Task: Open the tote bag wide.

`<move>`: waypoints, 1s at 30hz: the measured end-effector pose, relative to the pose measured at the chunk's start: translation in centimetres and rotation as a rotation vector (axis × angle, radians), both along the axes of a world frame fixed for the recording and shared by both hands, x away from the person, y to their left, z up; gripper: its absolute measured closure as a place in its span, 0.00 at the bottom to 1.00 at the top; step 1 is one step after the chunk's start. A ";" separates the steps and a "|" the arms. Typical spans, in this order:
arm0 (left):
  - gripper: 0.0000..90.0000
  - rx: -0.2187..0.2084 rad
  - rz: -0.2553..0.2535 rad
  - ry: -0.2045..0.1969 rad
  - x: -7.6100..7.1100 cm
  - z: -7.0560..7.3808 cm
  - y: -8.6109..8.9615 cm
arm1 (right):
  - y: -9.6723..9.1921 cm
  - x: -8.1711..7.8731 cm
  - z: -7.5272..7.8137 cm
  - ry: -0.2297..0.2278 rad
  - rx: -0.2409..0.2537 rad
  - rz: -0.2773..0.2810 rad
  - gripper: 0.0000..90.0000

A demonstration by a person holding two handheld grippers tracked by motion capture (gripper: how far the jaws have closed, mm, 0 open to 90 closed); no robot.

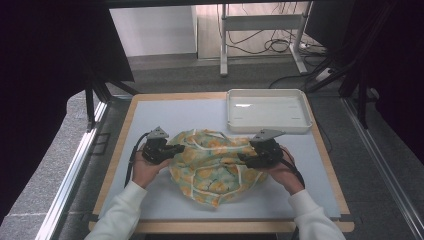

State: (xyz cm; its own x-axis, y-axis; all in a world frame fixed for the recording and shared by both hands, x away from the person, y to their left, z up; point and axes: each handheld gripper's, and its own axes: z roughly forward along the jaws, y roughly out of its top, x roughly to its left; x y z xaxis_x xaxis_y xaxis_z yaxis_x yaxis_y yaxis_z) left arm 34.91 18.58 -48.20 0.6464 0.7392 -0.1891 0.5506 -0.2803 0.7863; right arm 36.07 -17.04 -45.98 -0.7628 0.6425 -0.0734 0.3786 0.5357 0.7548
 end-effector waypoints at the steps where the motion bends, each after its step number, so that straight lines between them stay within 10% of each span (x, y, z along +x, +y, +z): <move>1: 1.00 -0.001 0.001 0.000 0.0 0.0 0.0 | 0.1 0.0 -0.1 0.003 -0.009 0.003 0.39; 15: 1.00 -0.002 -0.005 0.000 0.0 0.0 0.0 | 0.1 0.6 -1.2 0.033 0.004 -0.051 0.94; 30: 1.00 -0.011 0.001 -0.014 -0.1 0.5 0.2 | 0.1 0.9 0.4 -0.001 0.086 -0.054 0.99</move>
State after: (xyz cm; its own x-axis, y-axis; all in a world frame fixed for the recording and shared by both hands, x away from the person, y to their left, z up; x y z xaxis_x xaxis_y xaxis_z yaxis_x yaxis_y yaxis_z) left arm 34.81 18.80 -47.72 0.6483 0.7378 -0.1880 0.5396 -0.2710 0.7971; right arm 36.93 -16.96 -45.56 -0.7268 0.6867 -0.0166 0.4047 0.4476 0.7974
